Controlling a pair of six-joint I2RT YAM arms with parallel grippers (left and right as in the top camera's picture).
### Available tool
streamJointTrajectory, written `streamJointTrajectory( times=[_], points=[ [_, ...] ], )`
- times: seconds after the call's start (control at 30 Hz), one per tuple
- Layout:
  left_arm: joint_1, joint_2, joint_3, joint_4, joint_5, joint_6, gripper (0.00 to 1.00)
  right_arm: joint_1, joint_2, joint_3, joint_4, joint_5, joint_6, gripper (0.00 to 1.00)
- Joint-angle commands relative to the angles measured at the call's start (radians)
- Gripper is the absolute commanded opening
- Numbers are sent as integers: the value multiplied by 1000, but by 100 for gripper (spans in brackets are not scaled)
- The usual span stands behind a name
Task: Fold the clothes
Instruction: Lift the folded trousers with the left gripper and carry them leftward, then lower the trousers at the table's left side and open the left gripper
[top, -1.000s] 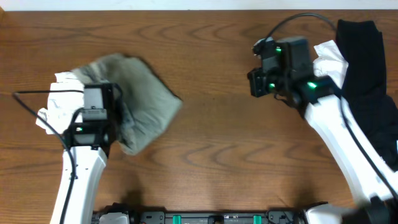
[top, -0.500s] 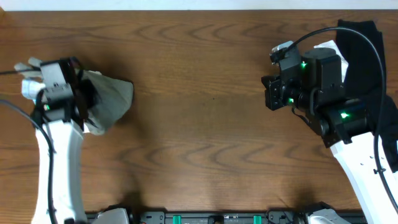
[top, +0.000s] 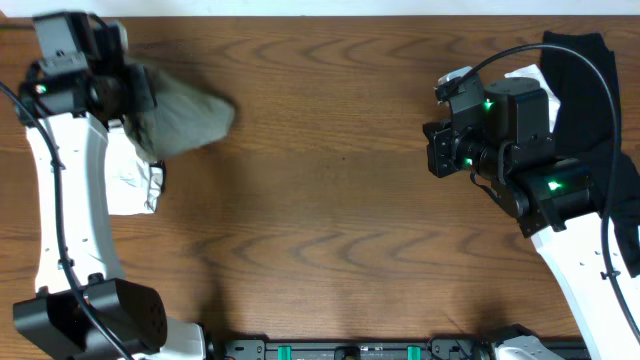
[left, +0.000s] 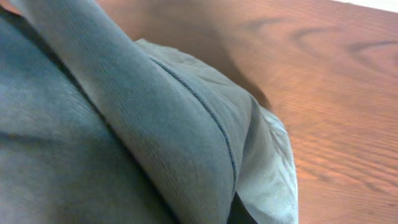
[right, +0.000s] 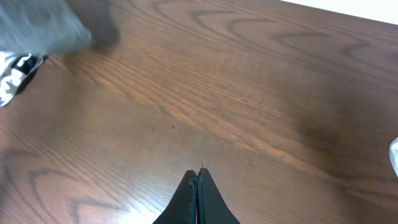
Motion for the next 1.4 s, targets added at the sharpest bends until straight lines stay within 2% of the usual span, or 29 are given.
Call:
streamJointTrajectory(
  times=[0.0, 0.07, 0.23, 0.53, 0.77, 1.07, 1.1, 1.13, 1.17, 1.2, 1.3, 1.33, 1.37],
  points=[
    [5, 3, 88, 2, 79, 135, 6, 1, 1, 3, -6, 16, -22, 1],
    [9, 6, 87, 3, 68, 184, 6, 1, 1, 3, -9, 15, -22, 1],
    [65, 48, 84, 3, -18, 187, 6, 1, 1, 3, -22, 15, -22, 1],
    [248, 160, 52, -12, -18, 106, 6, 1, 1, 3, -35, 53, -30, 1],
    [328, 177, -14, -6, -19, 80, 6, 1, 1, 3, -35, 58, -30, 1],
    [399, 176, -14, -171, -19, -41, 8, -19, 1, 3, -35, 57, -30, 1],
    [407, 176, -14, -188, -19, -60, 17, -23, 1, 3, -35, 57, -30, 1],
    [417, 176, -14, -212, -19, -87, 40, -27, 1, 3, -35, 57, -30, 1],
    [428, 176, -14, -240, -28, -120, 56, -32, 1, 3, -35, 57, -30, 1],
    [439, 176, -14, -269, -43, -160, 63, -35, 1, 3, -35, 57, -30, 1],
    [483, 176, -14, -372, -149, -337, 94, -51, 1, 3, -36, 57, -29, 1],
    [497, 176, -14, -392, -165, -368, 98, -55, 1, 3, -37, 57, -29, 1],
    [513, 175, -14, -407, -167, -380, 98, -60, 1, 3, -40, 57, -29, 1]
  ],
)
